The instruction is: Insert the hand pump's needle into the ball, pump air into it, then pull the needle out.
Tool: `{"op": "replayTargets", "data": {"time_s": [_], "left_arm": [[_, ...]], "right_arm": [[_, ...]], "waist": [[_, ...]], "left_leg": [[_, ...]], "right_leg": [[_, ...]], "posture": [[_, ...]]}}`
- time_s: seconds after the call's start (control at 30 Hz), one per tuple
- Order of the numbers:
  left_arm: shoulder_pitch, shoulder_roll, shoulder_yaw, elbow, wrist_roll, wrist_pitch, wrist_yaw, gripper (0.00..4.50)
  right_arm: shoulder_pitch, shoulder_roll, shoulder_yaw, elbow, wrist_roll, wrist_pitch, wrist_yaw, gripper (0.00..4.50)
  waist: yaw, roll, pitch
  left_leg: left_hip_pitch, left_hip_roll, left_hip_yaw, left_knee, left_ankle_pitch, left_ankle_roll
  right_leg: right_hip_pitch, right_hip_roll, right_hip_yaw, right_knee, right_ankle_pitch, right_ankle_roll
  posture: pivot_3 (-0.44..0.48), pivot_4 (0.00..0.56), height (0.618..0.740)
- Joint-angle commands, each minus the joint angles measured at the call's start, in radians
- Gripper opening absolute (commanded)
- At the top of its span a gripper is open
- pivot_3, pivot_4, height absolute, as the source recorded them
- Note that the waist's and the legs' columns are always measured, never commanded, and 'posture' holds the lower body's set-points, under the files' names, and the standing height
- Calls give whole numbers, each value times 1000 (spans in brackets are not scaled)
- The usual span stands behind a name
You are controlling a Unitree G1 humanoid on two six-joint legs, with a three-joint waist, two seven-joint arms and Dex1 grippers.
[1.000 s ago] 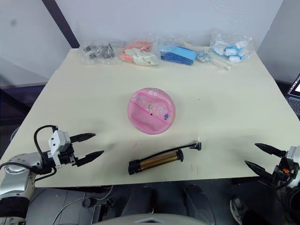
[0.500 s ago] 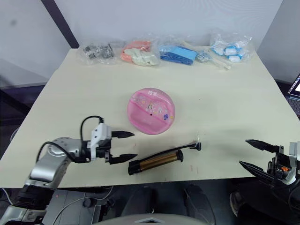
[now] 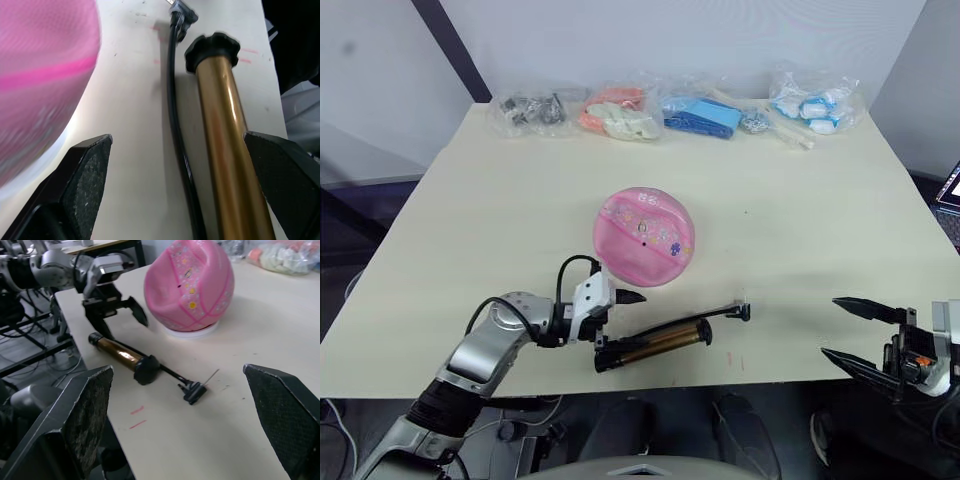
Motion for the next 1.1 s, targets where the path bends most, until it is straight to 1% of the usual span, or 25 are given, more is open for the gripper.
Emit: {"op": "replayTargets", "data": {"time_s": [0.03, 0.17, 0.4, 0.5, 0.7, 0.8, 0.83, 0.93, 1.0, 1.03, 1.1], "left_arm": [[-28, -37, -18, 13, 28, 10, 51, 4500], [-38, -68, -45, 39, 66, 2, 83, 4500], [-50, -114, -59, 50, 86, 30, 129, 4500], [-52, -120, -72, 55, 102, 26, 137, 4500], [-70, -131, -138, 67, 160, 23, 141, 4500], [-91, -152, -161, 88, 177, 76, 150, 4500], [-97, -138, -175, 83, 194, 82, 140, 4500], [-99, -136, -209, 80, 208, 101, 117, 4500], [-101, -146, -214, 76, 203, 111, 112, 3930], [-101, -150, -213, 75, 201, 115, 112, 3605], [-103, -157, -213, 77, 204, 113, 117, 2642]], "right_arm": [[8, -7, -28, -51, 30, 10, -3, 4357], [11, 0, -26, -88, 38, 18, -13, 4357], [2, -16, -25, -81, 27, -2, 20, 4357], [-3, -15, -24, -79, 25, -2, 22, 4357], [-17, -4, -17, -82, 17, -7, 10, 4357], [-18, -2, -15, -89, 18, -3, 3, 4357], [-17, -3, -15, -92, 19, -1, 2, 4357], [-8, -7, -20, -100, 22, 5, 0, 4357], [2, -7, -26, -104, 25, 6, 1, 4500], [5, -7, -27, -105, 25, 6, 1, 4500], [10, -6, -28, -106, 25, 5, 0, 4500]], "waist": [[-1, 0, 0], [0, 0, 0], [1, 0, 0], [1, 0, 0], [1, 0, 0], [1, 0, 0], [1, 0, 0], [2, 1, -1], [2, 1, -1], [2, 1, -1], [2, 1, -1]], "left_leg": [[0, 0, 0, 0, 0, 0], [0, 0, -1, 0, 0, 0], [0, 0, -1, 0, 0, 0], [0, 0, -1, 0, 0, 0], [0, 0, -1, 0, 0, 0], [0, 0, -1, 0, 0, 0], [0, 0, -1, 0, 0, 0], [0, -1, -1, 0, 0, 0], [1, -1, -1, 0, 0, 0], [1, -1, -1, 0, 0, 0], [1, -1, -1, 0, 0, 0]], "right_leg": [[0, 0, 0, 0, 0, 0], [0, 0, 0, 0, 0, 0], [1, 0, -1, 0, 0, 0], [1, 0, -1, 0, 0, 0], [1, 0, -1, 0, 0, 0], [1, 0, -1, 0, 0, 0], [1, 0, -1, 0, 0, 0], [1, 0, -1, 0, 0, 0], [1, 0, -1, 0, 0, 0], [2, 0, -1, 0, 0, 0], [2, 0, -1, 0, 0, 0]], "posture": [[0, 150, 740], [0, 150, 740], [0, 150, 740], [0, 150, 740], [0, 150, 740], [0, 150, 740], [0, 150, 740], [0, 150, 740], [0, 150, 740], [0, 150, 740], [0, 150, 740]]}}
